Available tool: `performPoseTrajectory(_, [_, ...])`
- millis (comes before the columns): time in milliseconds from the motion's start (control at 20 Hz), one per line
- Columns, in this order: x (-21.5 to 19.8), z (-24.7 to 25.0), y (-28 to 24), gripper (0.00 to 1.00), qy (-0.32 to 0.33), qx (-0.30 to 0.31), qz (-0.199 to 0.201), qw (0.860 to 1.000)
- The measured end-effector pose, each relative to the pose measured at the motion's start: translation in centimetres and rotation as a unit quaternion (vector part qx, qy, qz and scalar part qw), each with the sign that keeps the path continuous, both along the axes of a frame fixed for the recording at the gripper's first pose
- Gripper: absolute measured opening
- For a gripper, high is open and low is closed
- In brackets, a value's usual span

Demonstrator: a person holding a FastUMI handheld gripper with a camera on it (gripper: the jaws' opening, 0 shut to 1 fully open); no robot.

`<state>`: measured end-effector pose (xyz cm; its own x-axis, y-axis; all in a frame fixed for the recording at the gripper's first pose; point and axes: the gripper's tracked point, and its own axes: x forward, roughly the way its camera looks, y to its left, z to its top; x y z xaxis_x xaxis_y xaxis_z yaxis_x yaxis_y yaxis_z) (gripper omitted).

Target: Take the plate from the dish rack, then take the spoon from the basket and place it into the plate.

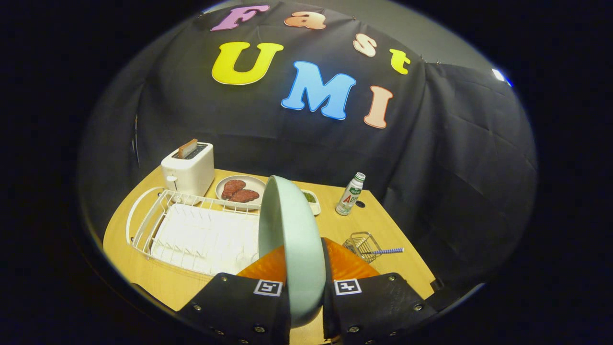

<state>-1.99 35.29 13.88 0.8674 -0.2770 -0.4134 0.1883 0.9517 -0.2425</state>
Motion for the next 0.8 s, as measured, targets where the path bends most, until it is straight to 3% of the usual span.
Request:
performPoseTrajectory(300, [-4.9,-4.9,-0.9,0.25,0.037,0.034,0.023,0.998])
performPoseTrajectory(450, [-6.6,-8.6,-0.5,0.25,0.07,0.084,0.03,0.994])
performPoseTrajectory(800, [-8.3,-13.9,1.2,0.25,0.123,0.213,0.037,0.969])
